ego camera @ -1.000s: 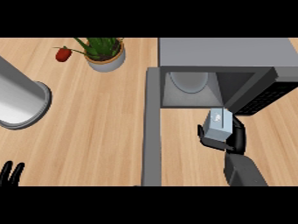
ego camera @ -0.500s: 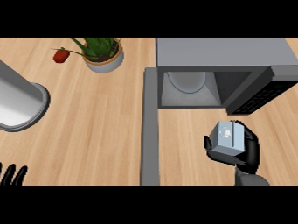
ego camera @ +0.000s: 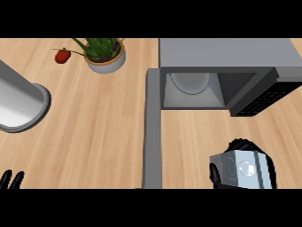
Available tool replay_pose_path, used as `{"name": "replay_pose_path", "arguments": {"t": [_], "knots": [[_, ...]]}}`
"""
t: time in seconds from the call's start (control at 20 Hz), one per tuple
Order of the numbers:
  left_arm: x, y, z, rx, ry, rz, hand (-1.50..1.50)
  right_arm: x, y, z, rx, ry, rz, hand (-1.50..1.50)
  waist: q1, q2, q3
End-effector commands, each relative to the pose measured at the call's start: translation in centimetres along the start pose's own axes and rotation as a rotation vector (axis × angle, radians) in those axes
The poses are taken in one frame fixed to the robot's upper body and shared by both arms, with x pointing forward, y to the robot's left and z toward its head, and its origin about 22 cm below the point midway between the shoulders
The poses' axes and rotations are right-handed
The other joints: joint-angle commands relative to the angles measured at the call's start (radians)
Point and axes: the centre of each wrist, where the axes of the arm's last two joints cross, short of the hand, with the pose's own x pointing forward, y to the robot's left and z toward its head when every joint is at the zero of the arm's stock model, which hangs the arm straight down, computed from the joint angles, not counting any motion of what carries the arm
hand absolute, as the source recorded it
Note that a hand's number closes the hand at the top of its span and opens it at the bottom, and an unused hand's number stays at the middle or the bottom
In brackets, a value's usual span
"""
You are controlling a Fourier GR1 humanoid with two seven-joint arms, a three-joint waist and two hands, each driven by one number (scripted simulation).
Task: Pick up the milk, place it into the microwave and close the microwave
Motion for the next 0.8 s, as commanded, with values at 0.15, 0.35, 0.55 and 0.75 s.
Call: {"name": "replay_pose_path", "arguments": {"t": [0.15,0.35,0.55,0.75], "knots": [[-0.1,-0.4,0.6,0.017,-0.002,-0.004,-1.5,2.7,4.9,-1.2,-0.011,-0.015,-0.096,1.5,0.01,0.003,0.001],[0.1,2.7,0.4,0.011,0.0,-0.008,-1.5,2.3,4.7,-3.6,0.0,-0.022,0.016,1.5,0.01,0.003,0.0],[0.3,2.7,0.1,0.032,-0.007,-0.021,-1.5,0.9,6.5,-4.9,0.005,-0.005,0.053,1.5,0.011,0.004,0.001],[0.8,3.0,0.6,0.041,-0.002,-0.022,-1.5,-1.0,8.2,-8.3,0.012,0.025,0.076,1.5,0.017,0.005,0.001]]}}
